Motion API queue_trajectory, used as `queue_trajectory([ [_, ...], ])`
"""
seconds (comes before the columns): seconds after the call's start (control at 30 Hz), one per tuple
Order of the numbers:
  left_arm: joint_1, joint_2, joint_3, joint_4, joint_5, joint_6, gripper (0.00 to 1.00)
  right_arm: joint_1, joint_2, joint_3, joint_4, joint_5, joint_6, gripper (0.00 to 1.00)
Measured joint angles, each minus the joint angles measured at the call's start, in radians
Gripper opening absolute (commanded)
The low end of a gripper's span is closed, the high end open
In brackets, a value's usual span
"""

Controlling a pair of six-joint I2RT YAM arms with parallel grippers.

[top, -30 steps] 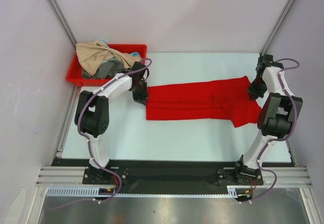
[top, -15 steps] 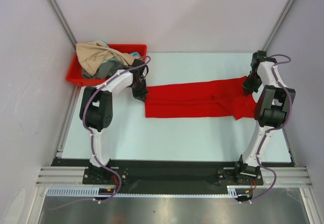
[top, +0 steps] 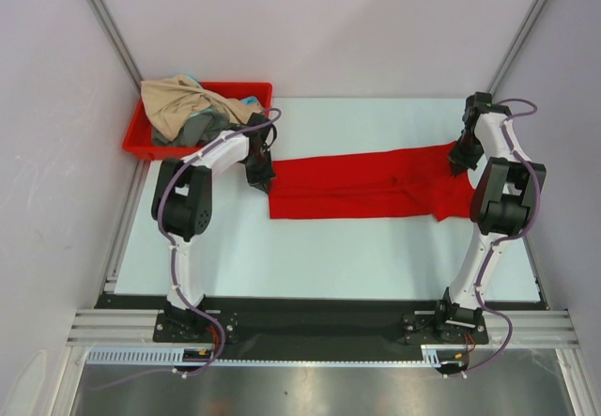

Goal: Fold and stack the t-shirts
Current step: Fold the tshirt

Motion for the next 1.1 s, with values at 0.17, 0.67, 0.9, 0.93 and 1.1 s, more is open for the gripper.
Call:
queue_trajectory([
  [0.17, 0.0, 0.012, 0.002, 0.001, 0.0, 0.001, 0.01, 0.001, 0.002, 0.017, 0.001, 0.006, 0.0, 0.07],
  [0.67, 0.0, -0.245, -0.142, 0.05, -0.067, 0.046, 0.73, -0.102, -0.06, -0.065, 0.051, -0.005, -0.002, 0.58],
  [0.9, -0.016, -0.339, -0.328, 0.112, 0.039, 0.043, 0.72, -0.309, -0.313, -0.36, 0.107, -0.073, 0.0, 0.59],
  [0.93, -0.019, -0.329, -0.34, 0.122, 0.059, 0.043, 0.72, -0.32, -0.331, -0.396, 0.119, -0.09, 0.0, 0.59],
  [1.1, -0.031, -0.272, -0.345, 0.163, 0.108, 0.042, 0.73, -0.396, -0.371, -0.601, 0.187, -0.217, 0.008, 0.62],
])
